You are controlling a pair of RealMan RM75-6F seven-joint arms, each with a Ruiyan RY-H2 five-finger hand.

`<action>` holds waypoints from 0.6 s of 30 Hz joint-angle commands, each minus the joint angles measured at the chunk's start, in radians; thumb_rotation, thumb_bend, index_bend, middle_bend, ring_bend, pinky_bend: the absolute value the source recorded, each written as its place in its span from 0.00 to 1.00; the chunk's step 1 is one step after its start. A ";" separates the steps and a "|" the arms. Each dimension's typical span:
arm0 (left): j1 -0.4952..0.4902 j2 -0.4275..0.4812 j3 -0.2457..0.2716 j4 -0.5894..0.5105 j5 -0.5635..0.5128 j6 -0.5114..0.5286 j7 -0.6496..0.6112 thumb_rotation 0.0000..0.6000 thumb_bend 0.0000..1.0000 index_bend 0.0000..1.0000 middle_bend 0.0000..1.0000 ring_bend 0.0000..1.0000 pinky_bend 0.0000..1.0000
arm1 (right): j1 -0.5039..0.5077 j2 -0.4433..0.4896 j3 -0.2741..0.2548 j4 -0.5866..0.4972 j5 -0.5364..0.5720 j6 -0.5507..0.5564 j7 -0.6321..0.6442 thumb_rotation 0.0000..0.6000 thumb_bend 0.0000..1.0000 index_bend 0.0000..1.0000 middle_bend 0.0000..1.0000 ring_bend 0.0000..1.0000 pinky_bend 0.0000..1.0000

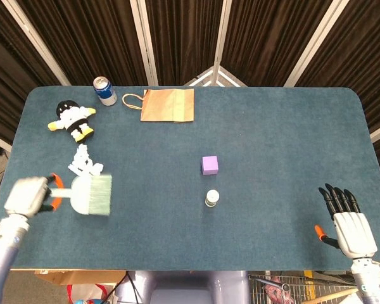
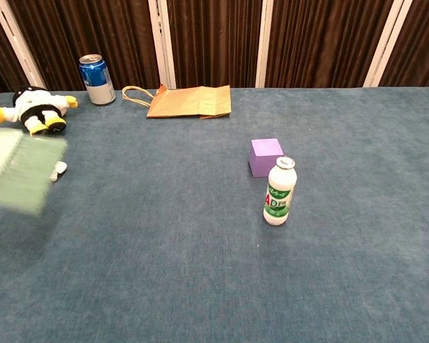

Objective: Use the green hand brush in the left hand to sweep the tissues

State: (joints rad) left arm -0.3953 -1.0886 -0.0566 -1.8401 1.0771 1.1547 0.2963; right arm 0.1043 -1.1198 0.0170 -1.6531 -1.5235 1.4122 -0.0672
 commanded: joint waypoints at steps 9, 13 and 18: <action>0.077 -0.058 0.119 -0.016 0.111 0.060 0.066 1.00 0.00 0.12 0.68 0.76 0.82 | -0.001 0.001 -0.001 0.001 0.000 -0.002 0.004 1.00 0.32 0.00 0.00 0.00 0.01; 0.143 -0.024 0.137 0.018 0.238 0.152 -0.106 1.00 0.00 0.00 0.22 0.34 0.46 | 0.001 0.001 -0.001 -0.001 0.001 -0.006 -0.002 1.00 0.32 0.00 0.00 0.00 0.01; 0.223 -0.018 0.163 0.165 0.440 0.335 -0.249 1.00 0.00 0.00 0.00 0.02 0.14 | 0.004 -0.004 -0.002 0.003 -0.002 -0.009 -0.013 1.00 0.32 0.00 0.00 0.00 0.01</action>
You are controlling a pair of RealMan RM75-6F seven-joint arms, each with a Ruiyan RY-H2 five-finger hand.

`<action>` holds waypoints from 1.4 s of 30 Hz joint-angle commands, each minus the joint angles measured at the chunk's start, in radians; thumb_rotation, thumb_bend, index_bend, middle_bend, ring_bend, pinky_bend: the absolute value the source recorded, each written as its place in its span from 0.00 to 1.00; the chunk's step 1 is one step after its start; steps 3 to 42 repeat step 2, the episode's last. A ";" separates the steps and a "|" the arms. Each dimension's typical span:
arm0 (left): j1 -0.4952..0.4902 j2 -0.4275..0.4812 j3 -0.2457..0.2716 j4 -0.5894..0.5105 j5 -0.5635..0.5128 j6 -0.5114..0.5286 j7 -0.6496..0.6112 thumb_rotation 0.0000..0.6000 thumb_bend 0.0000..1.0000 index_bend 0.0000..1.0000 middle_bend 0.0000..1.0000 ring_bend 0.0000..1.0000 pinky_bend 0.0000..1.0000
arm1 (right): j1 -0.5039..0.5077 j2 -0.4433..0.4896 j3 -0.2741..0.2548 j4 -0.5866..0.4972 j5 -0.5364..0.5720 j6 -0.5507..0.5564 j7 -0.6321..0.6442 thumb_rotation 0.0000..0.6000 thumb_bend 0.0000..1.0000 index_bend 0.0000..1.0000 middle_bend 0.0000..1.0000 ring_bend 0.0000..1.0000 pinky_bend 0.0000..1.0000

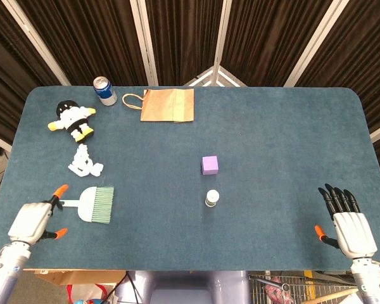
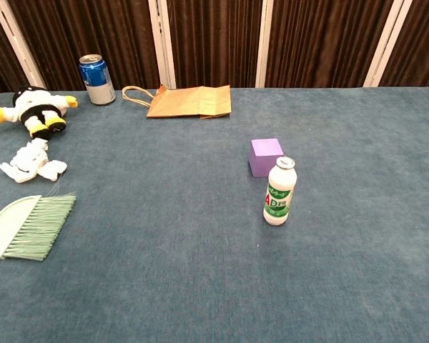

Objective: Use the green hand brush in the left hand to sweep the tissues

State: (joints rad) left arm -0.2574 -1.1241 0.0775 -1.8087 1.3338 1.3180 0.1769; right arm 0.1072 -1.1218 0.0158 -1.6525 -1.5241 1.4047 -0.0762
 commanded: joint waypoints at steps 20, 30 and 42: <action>0.108 0.005 0.030 0.207 0.241 0.239 -0.139 1.00 0.00 0.00 0.00 0.00 0.07 | 0.001 -0.003 -0.001 0.004 -0.002 -0.001 -0.007 1.00 0.32 0.00 0.00 0.00 0.01; 0.108 0.005 0.030 0.207 0.241 0.239 -0.139 1.00 0.00 0.00 0.00 0.00 0.07 | 0.001 -0.003 -0.001 0.004 -0.002 -0.001 -0.007 1.00 0.32 0.00 0.00 0.00 0.01; 0.108 0.005 0.030 0.207 0.241 0.239 -0.139 1.00 0.00 0.00 0.00 0.00 0.07 | 0.001 -0.003 -0.001 0.004 -0.002 -0.001 -0.007 1.00 0.32 0.00 0.00 0.00 0.01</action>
